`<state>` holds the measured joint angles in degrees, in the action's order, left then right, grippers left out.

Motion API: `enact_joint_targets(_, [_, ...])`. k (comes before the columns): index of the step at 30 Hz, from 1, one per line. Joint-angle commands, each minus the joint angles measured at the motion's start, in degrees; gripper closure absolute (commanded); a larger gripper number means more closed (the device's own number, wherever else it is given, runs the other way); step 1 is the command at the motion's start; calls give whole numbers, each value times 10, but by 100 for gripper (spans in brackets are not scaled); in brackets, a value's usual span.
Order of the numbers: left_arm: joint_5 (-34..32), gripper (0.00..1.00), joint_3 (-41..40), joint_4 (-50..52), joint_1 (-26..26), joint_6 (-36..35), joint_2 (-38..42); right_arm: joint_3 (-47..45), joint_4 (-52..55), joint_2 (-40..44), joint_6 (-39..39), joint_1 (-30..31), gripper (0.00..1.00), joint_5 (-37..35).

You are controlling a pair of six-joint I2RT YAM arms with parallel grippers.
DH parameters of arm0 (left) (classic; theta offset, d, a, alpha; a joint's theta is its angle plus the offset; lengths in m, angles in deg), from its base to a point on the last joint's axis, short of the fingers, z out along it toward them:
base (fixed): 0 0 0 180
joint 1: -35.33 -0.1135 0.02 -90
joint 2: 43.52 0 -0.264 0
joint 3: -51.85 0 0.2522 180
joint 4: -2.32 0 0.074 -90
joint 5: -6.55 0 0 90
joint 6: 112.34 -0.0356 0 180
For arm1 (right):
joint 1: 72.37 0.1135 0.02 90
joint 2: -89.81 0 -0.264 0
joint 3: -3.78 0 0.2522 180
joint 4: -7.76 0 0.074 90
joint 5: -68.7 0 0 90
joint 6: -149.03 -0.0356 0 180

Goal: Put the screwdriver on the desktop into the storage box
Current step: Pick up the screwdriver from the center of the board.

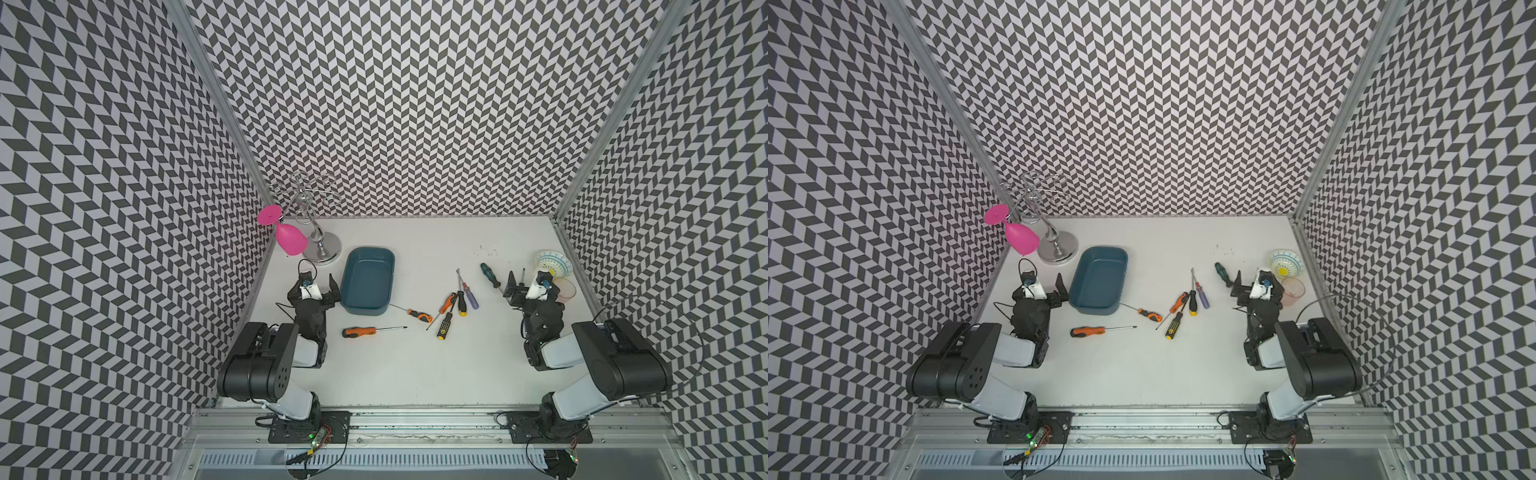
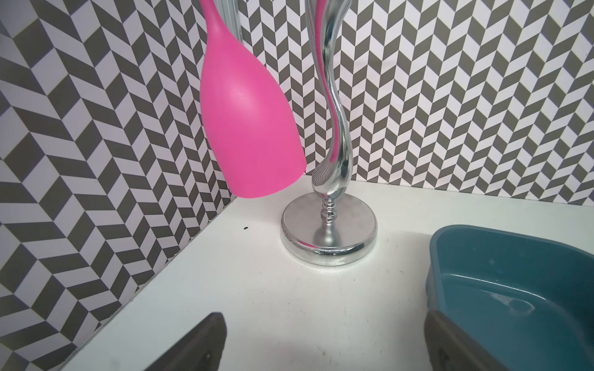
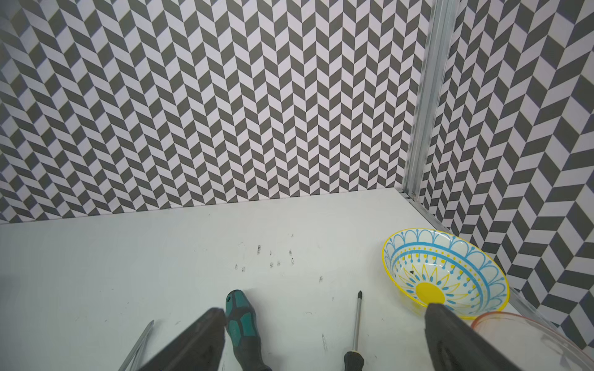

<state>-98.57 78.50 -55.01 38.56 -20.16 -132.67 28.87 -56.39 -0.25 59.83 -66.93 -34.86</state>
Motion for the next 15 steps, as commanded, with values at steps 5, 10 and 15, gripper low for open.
enact_joint_targets(5, [12,0,12,-4,-5,3,6,7,-11,-1,-5,-3,1,4])
enact_joint_targets(10, [16,0,13,-3,-7,4,7,7,-12,-2,-5,-3,1,4])
enact_joint_targets(15, [16,0,12,-4,-7,4,8,7,-12,-1,-5,-3,1,3])
